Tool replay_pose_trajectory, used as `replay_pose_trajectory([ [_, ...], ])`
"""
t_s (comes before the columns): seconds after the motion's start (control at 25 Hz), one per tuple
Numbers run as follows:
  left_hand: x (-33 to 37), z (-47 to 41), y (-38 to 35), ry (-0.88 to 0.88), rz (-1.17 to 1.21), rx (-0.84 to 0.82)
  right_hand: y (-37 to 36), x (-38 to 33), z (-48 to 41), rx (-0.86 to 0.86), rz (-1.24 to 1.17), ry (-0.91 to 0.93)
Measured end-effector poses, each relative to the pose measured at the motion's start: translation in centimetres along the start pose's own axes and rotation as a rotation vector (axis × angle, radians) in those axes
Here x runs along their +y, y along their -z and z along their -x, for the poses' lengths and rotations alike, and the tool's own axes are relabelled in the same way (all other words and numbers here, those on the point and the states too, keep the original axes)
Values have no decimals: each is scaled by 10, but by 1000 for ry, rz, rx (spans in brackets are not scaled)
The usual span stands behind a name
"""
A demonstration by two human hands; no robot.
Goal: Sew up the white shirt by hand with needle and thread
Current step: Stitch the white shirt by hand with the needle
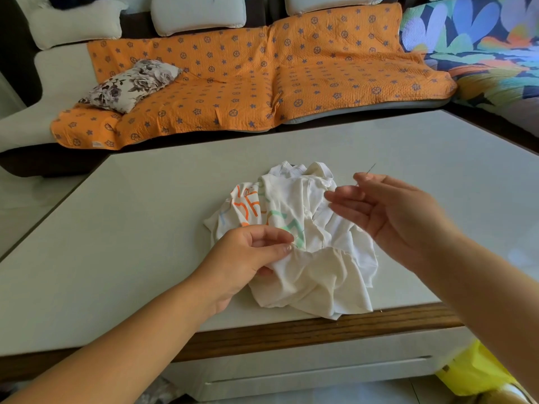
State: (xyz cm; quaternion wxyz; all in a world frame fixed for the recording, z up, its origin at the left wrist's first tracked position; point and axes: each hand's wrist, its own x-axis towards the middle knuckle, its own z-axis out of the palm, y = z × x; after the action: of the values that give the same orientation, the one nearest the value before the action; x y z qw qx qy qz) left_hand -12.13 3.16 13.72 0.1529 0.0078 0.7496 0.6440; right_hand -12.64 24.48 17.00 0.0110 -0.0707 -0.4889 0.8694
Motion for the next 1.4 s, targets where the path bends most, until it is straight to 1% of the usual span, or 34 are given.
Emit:
replay_pose_trajectory([
  [0.2,3,3,2,-16,-3,-14,14,-11,-10,181,157,151],
  [0.52,3,3,3,-40,-42,6,24,-18,-16,301,375,323],
  [0.84,2,2,6,-17,-59,67,36,-19,-25,407,540,384],
  [0.92,2,2,5,-38,-66,70,29,-21,-16,352,512,332],
  [0.96,2,3,5,-58,-65,71,22,-21,-9,284,519,270],
  [1.12,3,2,0,-136,-51,76,-11,2,29,-149,756,-57],
  [1.16,3,2,-2,-154,-56,69,-16,10,35,-221,801,-114],
  [1.2,4,2,-2,-171,-71,63,-17,18,38,-251,842,-128],
  [1.24,3,3,-2,-184,-93,57,-16,25,37,-245,888,-98],
  [1.32,1,2,-1,-197,-171,54,-11,30,33,-198,977,26],
  [1.4,-2,1,2,-201,-316,85,-9,32,31,-181,988,117],
])
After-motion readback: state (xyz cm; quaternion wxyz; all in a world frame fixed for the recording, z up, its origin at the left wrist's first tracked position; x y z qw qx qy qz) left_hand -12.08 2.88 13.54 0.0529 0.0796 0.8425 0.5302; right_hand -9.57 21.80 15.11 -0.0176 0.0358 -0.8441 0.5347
